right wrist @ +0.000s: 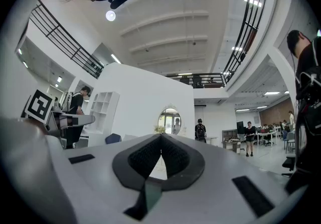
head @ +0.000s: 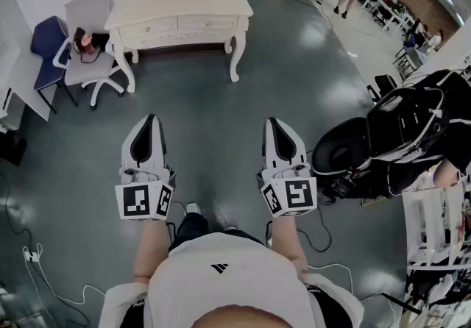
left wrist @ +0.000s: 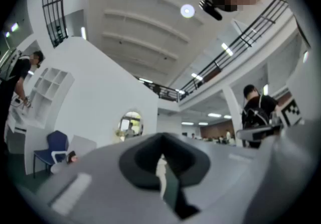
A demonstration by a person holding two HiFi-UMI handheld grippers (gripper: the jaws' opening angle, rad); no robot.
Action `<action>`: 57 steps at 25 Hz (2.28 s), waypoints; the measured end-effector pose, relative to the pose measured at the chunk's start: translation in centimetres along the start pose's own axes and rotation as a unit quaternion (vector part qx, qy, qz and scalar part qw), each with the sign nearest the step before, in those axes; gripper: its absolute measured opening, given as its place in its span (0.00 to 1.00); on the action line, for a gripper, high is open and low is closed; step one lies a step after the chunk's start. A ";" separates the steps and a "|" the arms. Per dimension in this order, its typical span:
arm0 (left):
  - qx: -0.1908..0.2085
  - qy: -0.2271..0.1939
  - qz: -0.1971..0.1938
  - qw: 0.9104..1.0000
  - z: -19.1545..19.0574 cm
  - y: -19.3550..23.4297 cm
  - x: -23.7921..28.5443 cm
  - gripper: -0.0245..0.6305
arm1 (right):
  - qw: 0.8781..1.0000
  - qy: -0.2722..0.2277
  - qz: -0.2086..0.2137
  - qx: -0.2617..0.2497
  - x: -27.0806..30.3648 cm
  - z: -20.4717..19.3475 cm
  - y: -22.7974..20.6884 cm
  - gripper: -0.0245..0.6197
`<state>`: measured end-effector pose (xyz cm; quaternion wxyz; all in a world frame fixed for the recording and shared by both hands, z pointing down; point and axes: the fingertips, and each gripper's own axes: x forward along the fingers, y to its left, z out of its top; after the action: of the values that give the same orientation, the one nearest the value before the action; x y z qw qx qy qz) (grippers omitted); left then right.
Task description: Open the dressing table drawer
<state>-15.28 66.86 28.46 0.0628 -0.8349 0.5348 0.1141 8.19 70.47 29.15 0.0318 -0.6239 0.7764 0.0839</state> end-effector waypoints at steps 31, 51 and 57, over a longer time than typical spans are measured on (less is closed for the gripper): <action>-0.002 0.007 -0.043 0.999 -2.5 9.7 7.9 0.05 | 0.999 0.029 -0.032 0.015 11.5 -3.9 3.2 0.25; -0.005 0.008 -0.014 1.000 -6.8 14.8 21.9 0.05 | 1.000 0.025 -0.010 0.013 27.4 -6.7 -2.8 0.28; 0.006 0.002 -0.001 1.000 -7.1 15.0 28.5 0.05 | 1.000 0.013 0.006 0.015 33.8 -6.7 -7.0 0.28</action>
<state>-16.53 33.97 28.25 0.0668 -0.8355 0.5344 0.1091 7.97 35.27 29.89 0.0303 -0.6200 0.7814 0.0646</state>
